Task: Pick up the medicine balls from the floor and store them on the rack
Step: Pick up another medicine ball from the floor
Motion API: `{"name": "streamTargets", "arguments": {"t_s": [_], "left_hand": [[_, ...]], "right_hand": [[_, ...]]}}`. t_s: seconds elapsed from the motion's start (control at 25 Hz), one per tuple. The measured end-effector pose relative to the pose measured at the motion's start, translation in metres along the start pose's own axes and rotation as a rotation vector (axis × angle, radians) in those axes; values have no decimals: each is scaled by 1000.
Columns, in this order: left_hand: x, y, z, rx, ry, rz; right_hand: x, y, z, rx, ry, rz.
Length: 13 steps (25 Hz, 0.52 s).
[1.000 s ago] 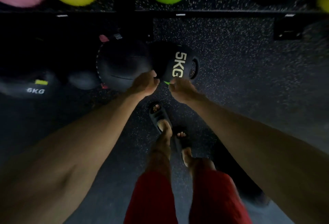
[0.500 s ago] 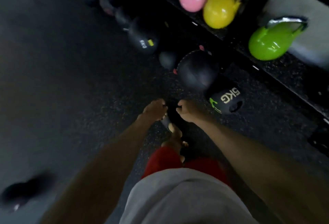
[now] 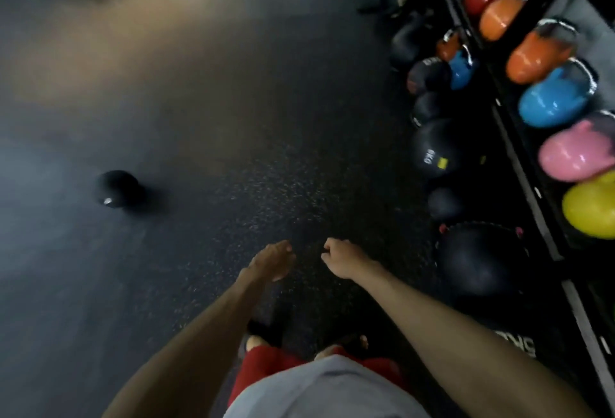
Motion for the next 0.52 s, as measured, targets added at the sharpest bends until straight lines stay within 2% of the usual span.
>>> {"name": "streamTargets", "arguments": {"t_s": [0.2, 0.4, 0.52], "left_hand": [[-140, -26, -14, 81, -51, -106], [-304, -44, -18, 91, -109, -212], [-380, -44, -29, 77, -153, -327]], "right_hand": [[-111, 47, 36, -95, -92, -159], [-243, 118, 72, -139, -144, -210], [-303, 160, 82, -187, -177, -258]]}}
Point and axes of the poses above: each hand's wrist, its own z-axis towards the middle knuckle, its own y-axis out of the palm, x = y × z, the point moved 6 cm from there along z, towards the middle knuckle, and after that the axes turned 12 degrees about -y, right-handed, at the moved point
